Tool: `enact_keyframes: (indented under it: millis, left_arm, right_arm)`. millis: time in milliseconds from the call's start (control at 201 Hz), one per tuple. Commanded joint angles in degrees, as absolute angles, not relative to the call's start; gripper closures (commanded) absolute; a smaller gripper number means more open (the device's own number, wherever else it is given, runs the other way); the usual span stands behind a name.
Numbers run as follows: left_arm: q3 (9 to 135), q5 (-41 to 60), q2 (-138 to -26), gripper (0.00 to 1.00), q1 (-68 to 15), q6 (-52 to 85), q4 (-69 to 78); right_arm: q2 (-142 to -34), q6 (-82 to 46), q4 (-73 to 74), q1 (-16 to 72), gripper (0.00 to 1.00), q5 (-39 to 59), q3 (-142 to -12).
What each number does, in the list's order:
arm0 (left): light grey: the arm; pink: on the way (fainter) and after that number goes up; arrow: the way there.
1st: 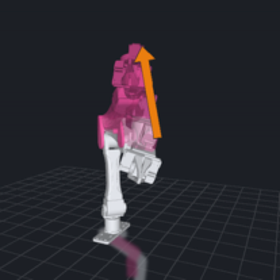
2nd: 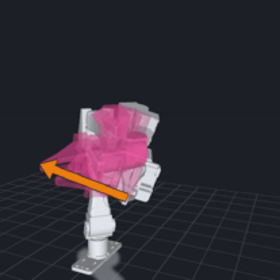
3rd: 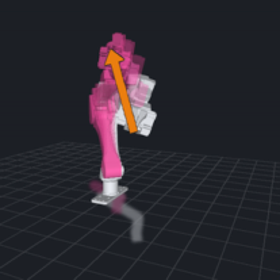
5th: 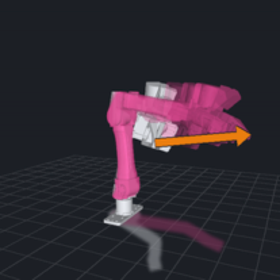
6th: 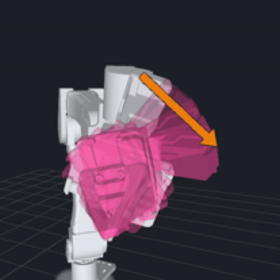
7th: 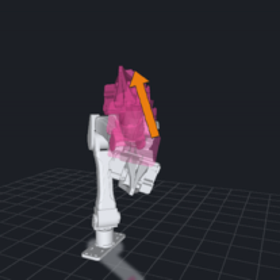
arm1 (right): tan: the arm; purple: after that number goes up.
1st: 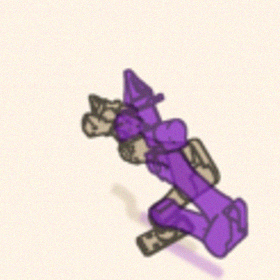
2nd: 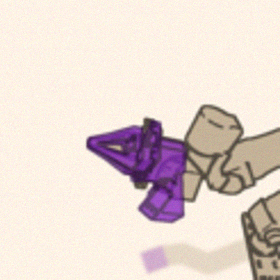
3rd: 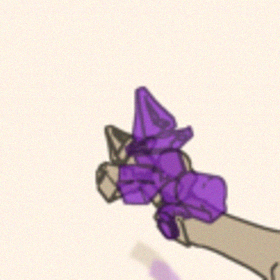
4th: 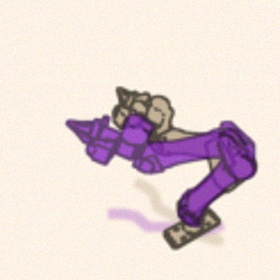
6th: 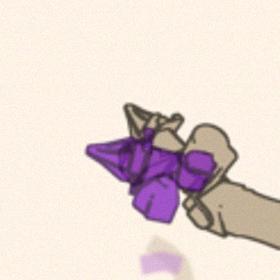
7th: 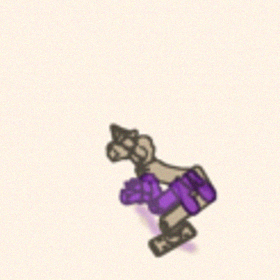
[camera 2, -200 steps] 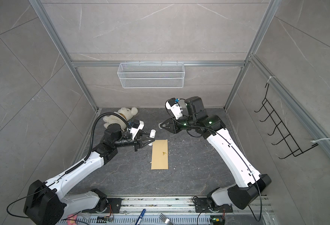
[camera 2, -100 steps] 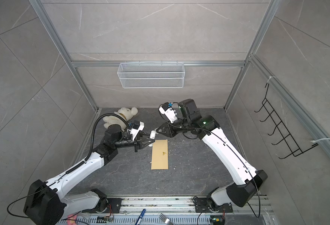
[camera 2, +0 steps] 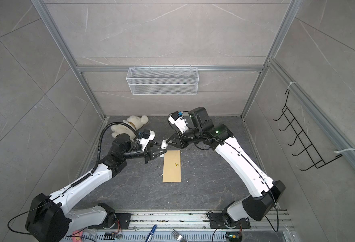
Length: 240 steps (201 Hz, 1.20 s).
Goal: Place the letter into the envelope and seal it
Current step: 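Bring the clear cap over the glue stick top held by the left gripper, then press the clear cap down onto the glue stick with the right gripper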
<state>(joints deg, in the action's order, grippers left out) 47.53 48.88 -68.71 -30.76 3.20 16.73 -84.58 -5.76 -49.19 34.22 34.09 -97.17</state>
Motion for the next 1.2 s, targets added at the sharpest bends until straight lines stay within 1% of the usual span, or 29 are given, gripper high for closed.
enact_keyframes:
  millis: [0,239,349,652,1190]
  left_arm:
    - [47.67,51.22,-67.16,1.0,-31.02,2.74,20.03]
    - [47.64,51.59,-67.2,1.0,-31.03,3.12,20.39]
    - [47.64,51.73,-67.23,1.0,-31.06,3.1,20.44]
    - [47.77,51.79,-67.41,1.0,-31.04,3.11,20.4]
    - [48.16,50.97,-67.52,1.0,-31.11,3.48,20.53]
  right_arm:
    - [-85.49,-5.55,-48.18,34.87,0.73,34.27,-98.88]
    - [-86.42,-5.76,-47.68,35.46,0.73,34.75,-99.65]
    - [-86.82,-5.63,-47.81,35.73,0.7,35.14,-99.91]
    - [-87.79,-5.54,-47.68,36.25,0.68,35.77,-100.26]
    - [-88.32,-4.58,-48.68,37.21,0.73,35.59,-99.8]
